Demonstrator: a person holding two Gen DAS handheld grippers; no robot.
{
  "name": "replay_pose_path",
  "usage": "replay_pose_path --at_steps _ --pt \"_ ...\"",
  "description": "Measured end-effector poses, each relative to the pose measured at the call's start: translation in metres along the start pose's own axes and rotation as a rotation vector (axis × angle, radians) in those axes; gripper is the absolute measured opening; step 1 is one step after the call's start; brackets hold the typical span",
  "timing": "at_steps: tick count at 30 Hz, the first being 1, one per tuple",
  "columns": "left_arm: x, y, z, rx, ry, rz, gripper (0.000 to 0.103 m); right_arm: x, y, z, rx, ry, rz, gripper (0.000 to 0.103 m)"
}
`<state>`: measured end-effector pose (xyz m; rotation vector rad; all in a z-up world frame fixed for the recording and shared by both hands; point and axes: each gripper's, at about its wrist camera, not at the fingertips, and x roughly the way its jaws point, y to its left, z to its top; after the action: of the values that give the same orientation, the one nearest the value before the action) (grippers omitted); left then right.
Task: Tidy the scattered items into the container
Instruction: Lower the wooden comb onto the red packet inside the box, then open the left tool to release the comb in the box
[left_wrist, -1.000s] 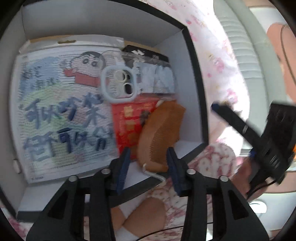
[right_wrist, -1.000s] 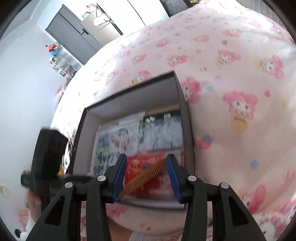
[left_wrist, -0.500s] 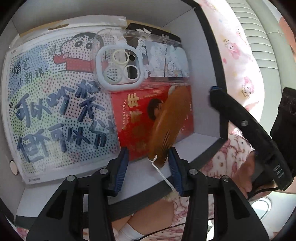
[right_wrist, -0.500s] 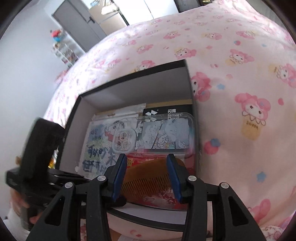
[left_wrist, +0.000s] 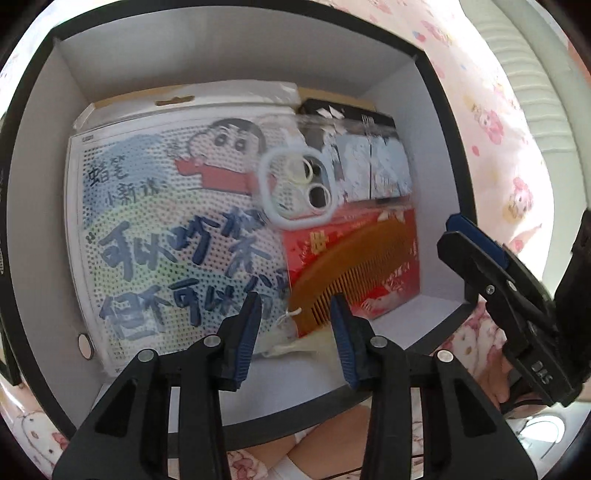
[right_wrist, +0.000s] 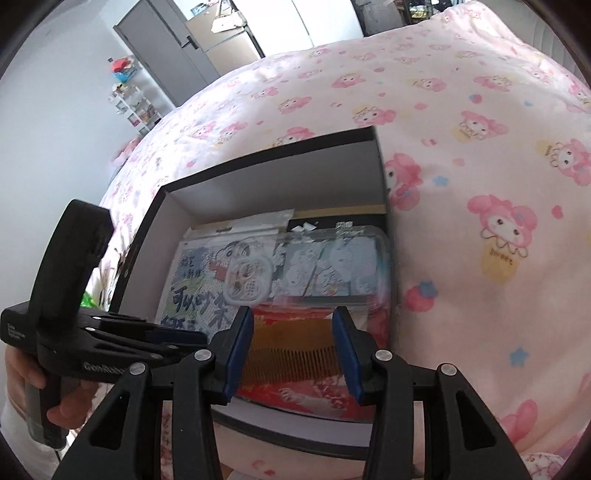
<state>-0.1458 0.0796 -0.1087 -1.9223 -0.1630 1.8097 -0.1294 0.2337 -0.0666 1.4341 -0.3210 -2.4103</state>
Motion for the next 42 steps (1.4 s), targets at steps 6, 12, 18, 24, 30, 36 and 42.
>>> replay_pose_path --at_steps 6,12,18,24,30,36,42 --pt "0.002 0.006 0.008 -0.044 -0.053 -0.009 0.038 0.003 -0.004 0.001 0.007 0.004 -0.017 0.04" --pt "0.014 -0.011 0.021 -0.036 -0.107 -0.024 0.024 0.005 -0.001 0.0 -0.007 0.007 -0.043 0.04" --pt "0.01 -0.02 0.014 -0.048 -0.122 0.007 0.018 0.02 0.019 0.004 -0.12 0.072 -0.166 0.04" --pt "-0.001 0.0 0.0 -0.055 -0.13 -0.001 0.018 0.051 0.037 0.014 -0.248 0.206 -0.2 0.04" --pt "-0.004 0.031 -0.005 -0.055 -0.132 -0.033 0.018 0.051 0.041 0.015 -0.276 0.244 -0.171 0.04" --pt "0.01 0.022 0.008 -0.066 -0.128 -0.148 0.018 0.02 0.026 0.027 -0.164 0.095 -0.093 0.04" --pt "0.035 -0.004 0.023 -0.039 -0.077 -0.179 0.018 -0.014 0.005 0.035 -0.077 -0.021 -0.178 0.04"
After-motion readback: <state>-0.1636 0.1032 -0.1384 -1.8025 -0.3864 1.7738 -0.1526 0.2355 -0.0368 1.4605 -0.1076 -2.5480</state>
